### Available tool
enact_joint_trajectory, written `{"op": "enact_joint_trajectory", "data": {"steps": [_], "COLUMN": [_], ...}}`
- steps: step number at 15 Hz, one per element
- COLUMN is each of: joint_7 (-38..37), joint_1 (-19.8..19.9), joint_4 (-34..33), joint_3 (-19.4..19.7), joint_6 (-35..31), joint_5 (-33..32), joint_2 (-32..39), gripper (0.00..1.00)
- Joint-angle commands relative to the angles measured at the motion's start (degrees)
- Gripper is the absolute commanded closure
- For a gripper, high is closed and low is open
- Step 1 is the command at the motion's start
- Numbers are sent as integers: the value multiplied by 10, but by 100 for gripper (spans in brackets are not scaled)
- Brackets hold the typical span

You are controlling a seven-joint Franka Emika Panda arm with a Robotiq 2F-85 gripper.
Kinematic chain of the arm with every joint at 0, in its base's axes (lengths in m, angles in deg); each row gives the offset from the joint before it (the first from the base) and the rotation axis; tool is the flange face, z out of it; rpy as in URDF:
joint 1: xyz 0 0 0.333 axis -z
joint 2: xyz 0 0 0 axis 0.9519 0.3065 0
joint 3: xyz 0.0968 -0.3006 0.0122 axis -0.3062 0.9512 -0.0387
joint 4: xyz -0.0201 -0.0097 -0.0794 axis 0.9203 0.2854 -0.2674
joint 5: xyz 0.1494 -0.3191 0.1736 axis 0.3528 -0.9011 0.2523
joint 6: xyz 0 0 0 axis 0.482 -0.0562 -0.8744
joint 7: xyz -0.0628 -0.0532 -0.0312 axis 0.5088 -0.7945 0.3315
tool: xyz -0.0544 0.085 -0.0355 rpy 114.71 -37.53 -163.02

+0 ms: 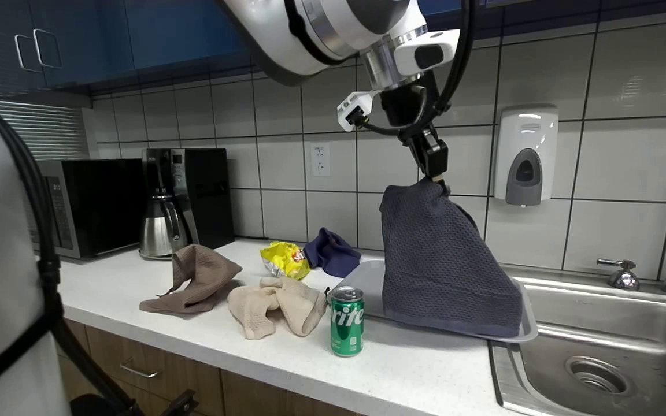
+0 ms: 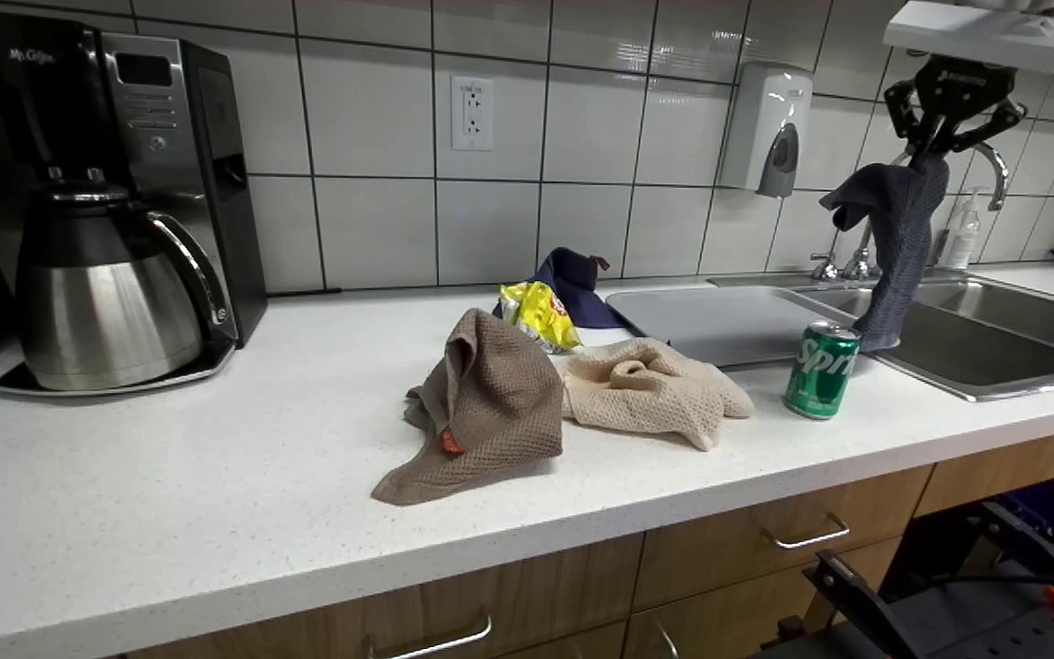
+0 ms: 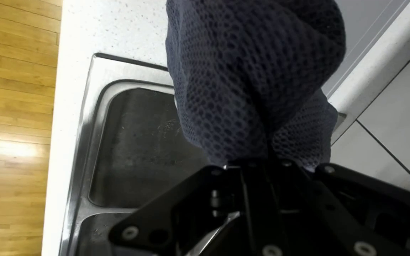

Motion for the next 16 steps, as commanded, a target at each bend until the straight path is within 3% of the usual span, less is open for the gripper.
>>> {"op": "enact_joint_trajectory", "data": {"steps": [1, 16], "joint_7": [-14, -7], "joint_1": [23, 28], "joint_4": [20, 48], "joint_3": [-24, -43], "joint_6": [3, 8], "joint_5": [-2, 7], "joint_2": [-38, -72], "gripper": [99, 99]}}
